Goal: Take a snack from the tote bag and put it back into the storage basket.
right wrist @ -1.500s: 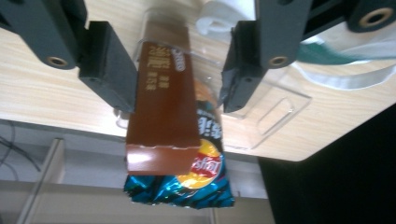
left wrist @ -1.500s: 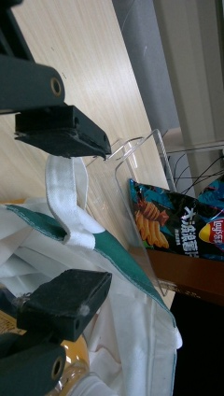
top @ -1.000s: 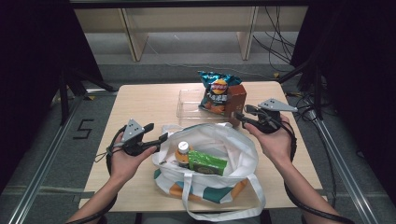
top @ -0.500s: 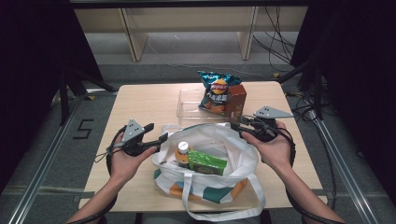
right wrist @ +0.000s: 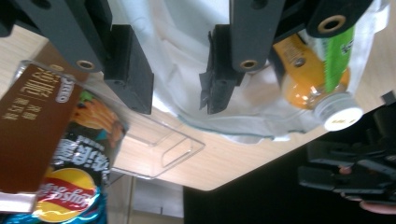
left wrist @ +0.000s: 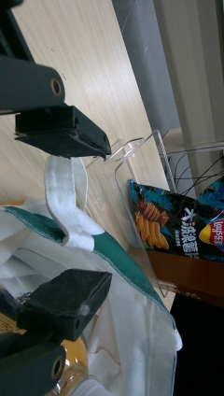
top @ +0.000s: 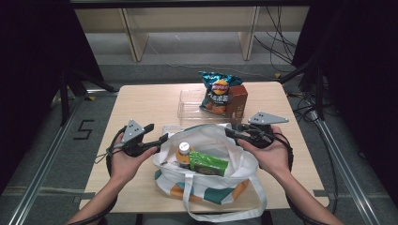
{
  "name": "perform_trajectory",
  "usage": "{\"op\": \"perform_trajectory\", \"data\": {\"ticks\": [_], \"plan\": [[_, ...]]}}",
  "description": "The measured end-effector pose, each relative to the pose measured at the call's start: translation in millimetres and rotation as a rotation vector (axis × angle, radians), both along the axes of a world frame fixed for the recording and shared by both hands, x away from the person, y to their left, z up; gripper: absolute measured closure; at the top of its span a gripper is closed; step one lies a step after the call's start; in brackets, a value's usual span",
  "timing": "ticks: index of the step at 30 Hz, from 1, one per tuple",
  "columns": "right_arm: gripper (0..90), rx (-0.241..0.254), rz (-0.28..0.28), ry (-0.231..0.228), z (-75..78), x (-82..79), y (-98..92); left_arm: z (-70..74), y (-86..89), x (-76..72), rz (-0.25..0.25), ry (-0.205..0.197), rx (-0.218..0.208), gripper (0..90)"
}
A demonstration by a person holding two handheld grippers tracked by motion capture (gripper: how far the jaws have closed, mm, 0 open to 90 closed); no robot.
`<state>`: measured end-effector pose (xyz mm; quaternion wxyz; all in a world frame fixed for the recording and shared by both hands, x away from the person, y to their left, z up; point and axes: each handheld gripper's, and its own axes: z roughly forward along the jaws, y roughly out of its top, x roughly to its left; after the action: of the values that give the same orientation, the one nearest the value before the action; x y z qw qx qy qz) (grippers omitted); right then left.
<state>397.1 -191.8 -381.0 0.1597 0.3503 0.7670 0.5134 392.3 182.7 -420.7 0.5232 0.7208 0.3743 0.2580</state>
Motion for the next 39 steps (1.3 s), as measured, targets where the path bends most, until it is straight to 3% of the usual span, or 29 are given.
{"op": "perform_trajectory", "data": {"ticks": [1, 6, 8, 10, 17, 18, 21, 22, 23, 25, 27, 29, 30, 33, 35, 37, 39], "plan": [[61.8, 0.009, -0.004, 0.021, 0.9, -2.8, 1.1, 0.0, 0.0, 0.0, -0.001, 0.0, 0.001, 32.2], [61.5, -0.007, 0.034, 0.001, 1.8, -7.3, 2.7, -0.1, -0.1, 0.0, 0.0, 0.0, -0.001, 32.2], [61.1, 0.004, 0.037, 0.04, 2.8, -12.4, 4.1, -0.1, 0.0, 0.0, 0.0, 0.001, -0.001, 32.2], [61.1, 0.008, 0.062, 0.015, 2.5, -12.4, 4.2, -0.2, 0.0, 0.0, 0.0, 0.001, -0.001, 32.2], [61.8, 0.011, 0.101, 0.037, 3.7, -22.8, 10.9, -0.5, -0.4, -0.2, 0.0, 0.003, 0.0, 32.2], [61.8, -0.003, 0.118, 0.01, 3.2, -21.8, 11.0, -0.4, -0.3, -0.1, 0.0, 0.002, -0.001, 32.3], [61.6, 0.002, 0.127, 0.042, 1.3, -26.8, 14.9, -0.5, 0.0, -0.1, -0.001, 0.002, 0.001, 32.2], [61.7, -0.008, 0.148, 0.011, -0.2, -25.5, 15.4, -0.5, 0.1, -0.1, -0.001, 0.002, 0.002, 32.2], [61.7, 0.007, 0.161, 0.034, -1.8, -27.2, 17.5, -0.4, 0.1, -0.1, -0.001, 0.002, 0.002, 32.2], [61.8, -0.016, 0.171, 0.036, -3.1, -29.6, 18.6, -0.3, 0.1, 0.0, -0.001, 0.0, 0.002, 32.2], [61.8, -0.01, 0.179, 0.069, -4.7, -33.0, 21.8, -0.3, 0.1, 0.0, -0.001, 0.0, 0.001, 32.3], [61.8, -0.016, 0.195, 0.047, -6.5, -32.7, 23.5, -0.3, 0.2, 0.0, -0.001, 0.0, 0.002, 32.3], [61.8, -0.015, 0.204, 0.062, -6.7, -33.8, 24.4, -0.3, 0.2, -0.1, -0.001, 0.0, 0.002, 32.3], [61.8, -0.015, 0.226, 0.048, -8.0, -34.1, 26.1, -0.4, 0.1, 0.0, -0.001, 0.001, 0.003, 32.2], [61.8, -0.016, 0.236, 0.053, -8.6, -35.0, 26.8, -0.3, 0.1, -0.2, -0.001, 0.0, 0.003, 32.2], [61.7, -0.011, 0.233, 0.092, -8.5, -38.4, 28.2, -0.2, 0.1, -0.1, -0.002, -0.002, 0.003, 32.3], [61.6, -0.014, 0.25, 0.084, -9.9, -37.5, 28.7, -0.2, 0.1, -0.1, -0.002, -0.001, 0.002, 32.2]]}}
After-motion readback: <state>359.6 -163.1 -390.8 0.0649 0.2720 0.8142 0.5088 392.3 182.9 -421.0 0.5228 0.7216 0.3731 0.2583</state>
